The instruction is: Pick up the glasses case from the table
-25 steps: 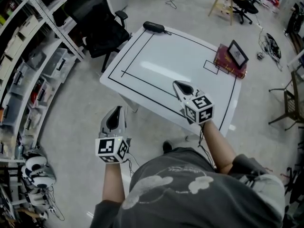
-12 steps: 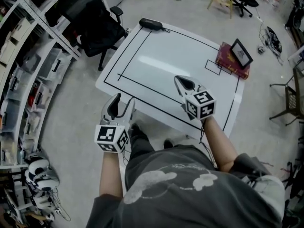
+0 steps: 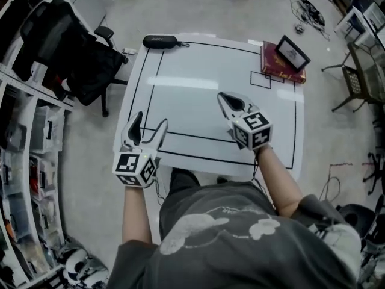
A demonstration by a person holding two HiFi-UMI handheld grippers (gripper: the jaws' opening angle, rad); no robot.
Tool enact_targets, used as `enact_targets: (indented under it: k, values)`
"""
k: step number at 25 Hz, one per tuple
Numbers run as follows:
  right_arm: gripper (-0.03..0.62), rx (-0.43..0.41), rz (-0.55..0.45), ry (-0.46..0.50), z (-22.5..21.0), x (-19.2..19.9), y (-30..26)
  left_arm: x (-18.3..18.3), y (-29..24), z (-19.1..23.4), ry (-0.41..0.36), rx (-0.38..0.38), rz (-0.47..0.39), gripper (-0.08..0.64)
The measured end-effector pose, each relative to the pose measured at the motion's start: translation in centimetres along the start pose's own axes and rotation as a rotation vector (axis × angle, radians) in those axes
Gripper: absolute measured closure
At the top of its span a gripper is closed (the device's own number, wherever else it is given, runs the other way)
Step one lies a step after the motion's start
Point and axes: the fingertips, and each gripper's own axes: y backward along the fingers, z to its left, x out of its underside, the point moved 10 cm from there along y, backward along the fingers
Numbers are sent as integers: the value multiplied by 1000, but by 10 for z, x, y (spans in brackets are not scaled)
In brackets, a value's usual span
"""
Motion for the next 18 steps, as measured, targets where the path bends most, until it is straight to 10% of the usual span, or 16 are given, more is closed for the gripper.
enact_targets:
  k: [18]
  values:
    - [592, 323, 14, -77, 6, -64, -109, -77, -179, 177, -299, 431, 237, 199]
